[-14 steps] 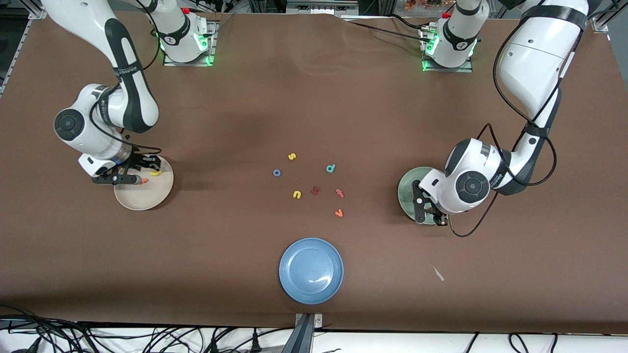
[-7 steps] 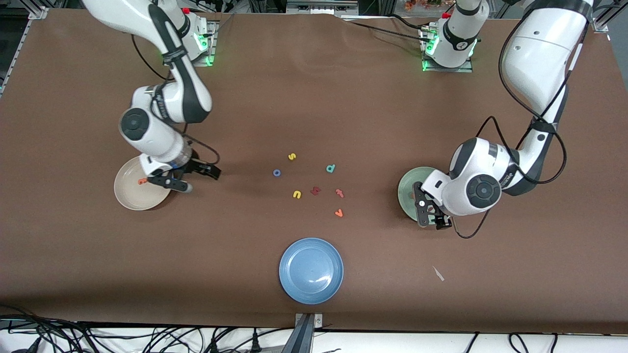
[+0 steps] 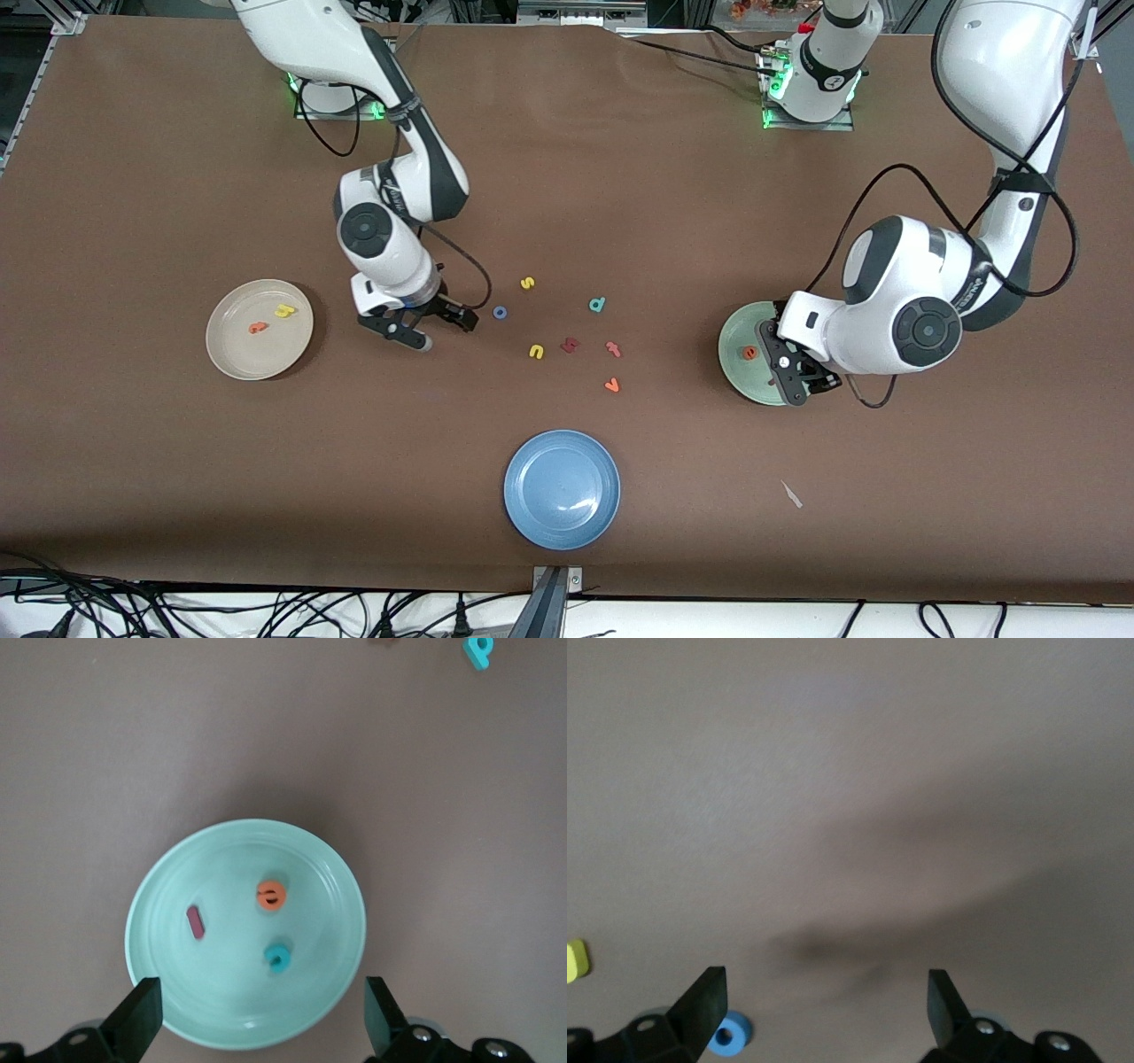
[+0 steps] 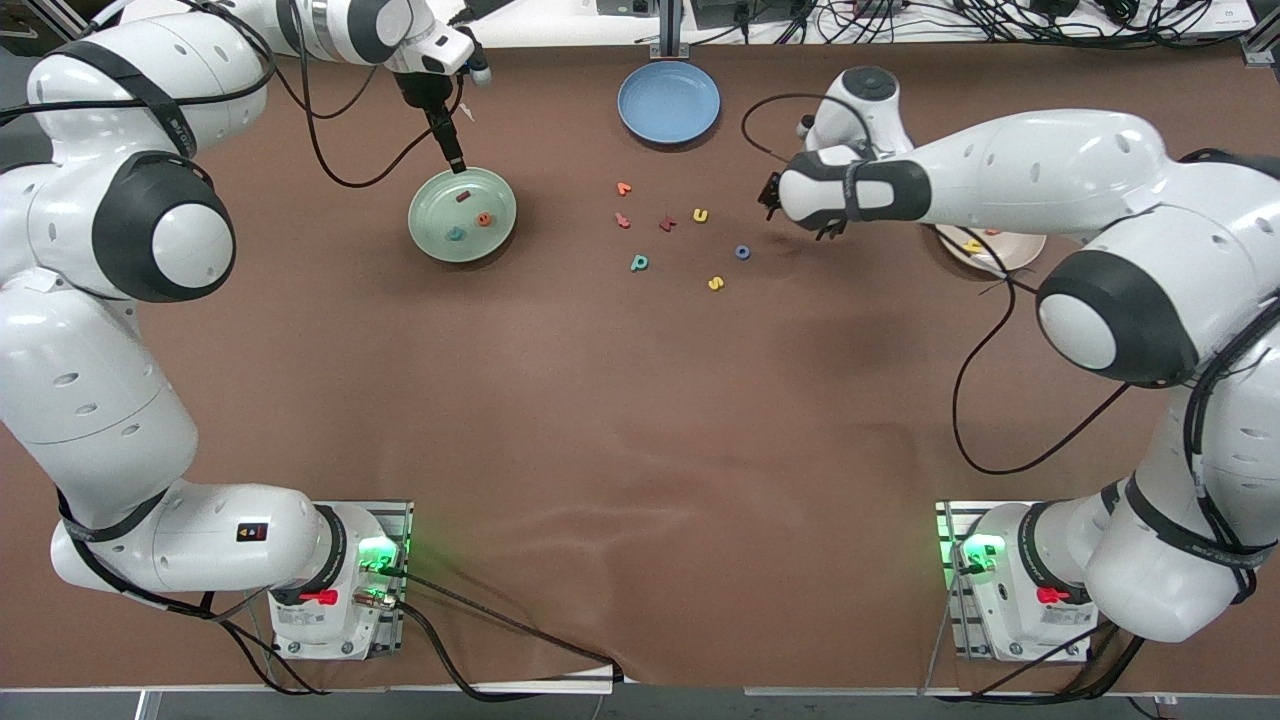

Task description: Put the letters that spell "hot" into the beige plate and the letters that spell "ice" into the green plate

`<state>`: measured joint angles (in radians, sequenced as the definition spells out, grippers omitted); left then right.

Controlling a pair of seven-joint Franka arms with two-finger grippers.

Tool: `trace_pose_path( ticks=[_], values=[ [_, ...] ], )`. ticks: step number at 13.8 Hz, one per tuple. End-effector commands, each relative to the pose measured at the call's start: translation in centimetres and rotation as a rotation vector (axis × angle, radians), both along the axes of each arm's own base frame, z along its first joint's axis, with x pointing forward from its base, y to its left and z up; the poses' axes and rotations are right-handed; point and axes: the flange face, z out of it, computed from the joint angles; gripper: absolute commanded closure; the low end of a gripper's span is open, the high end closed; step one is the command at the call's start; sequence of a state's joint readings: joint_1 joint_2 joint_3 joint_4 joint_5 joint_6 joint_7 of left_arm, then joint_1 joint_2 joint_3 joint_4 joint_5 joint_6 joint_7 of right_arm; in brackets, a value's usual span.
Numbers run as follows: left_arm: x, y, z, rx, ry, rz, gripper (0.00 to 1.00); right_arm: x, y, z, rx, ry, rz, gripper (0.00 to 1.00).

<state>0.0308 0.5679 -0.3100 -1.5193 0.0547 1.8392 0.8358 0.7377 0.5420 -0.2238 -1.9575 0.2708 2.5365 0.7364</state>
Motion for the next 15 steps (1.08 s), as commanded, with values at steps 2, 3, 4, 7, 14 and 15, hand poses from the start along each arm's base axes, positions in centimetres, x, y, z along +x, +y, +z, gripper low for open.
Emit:
trace_pose_path(
  ticks=[2,3,4,7,14,15],
  values=[
    [-0.5,0.6,3.9,0.019,0.081,0.227,0.00,-0.7,3.3,-0.2,0.010,-0.015,0.017,0.00],
    [-0.6,0.8,5.7,0.045,0.086,0.297,0.00,-1.0,3.9,-0.4,0.008,-0.013,0.026,0.00],
    [-0.7,1.0,7.0,0.066,0.094,0.355,0.00,-1.6,4.7,-0.8,0.006,-0.009,0.040,0.00],
    [-1.4,2.5,10.8,0.093,0.091,0.507,0.00,-2.1,6.5,-1.6,0.014,0.000,0.069,0.00],
    [-6.0,7.2,18.0,0.217,0.083,0.719,0.00,-2.1,7.2,-3.1,0.006,0.010,0.083,0.07],
    [-5.9,9.1,18.8,0.219,0.059,0.760,0.00,-2.0,7.2,-3.3,0.005,0.011,0.082,0.10]
  ],
)
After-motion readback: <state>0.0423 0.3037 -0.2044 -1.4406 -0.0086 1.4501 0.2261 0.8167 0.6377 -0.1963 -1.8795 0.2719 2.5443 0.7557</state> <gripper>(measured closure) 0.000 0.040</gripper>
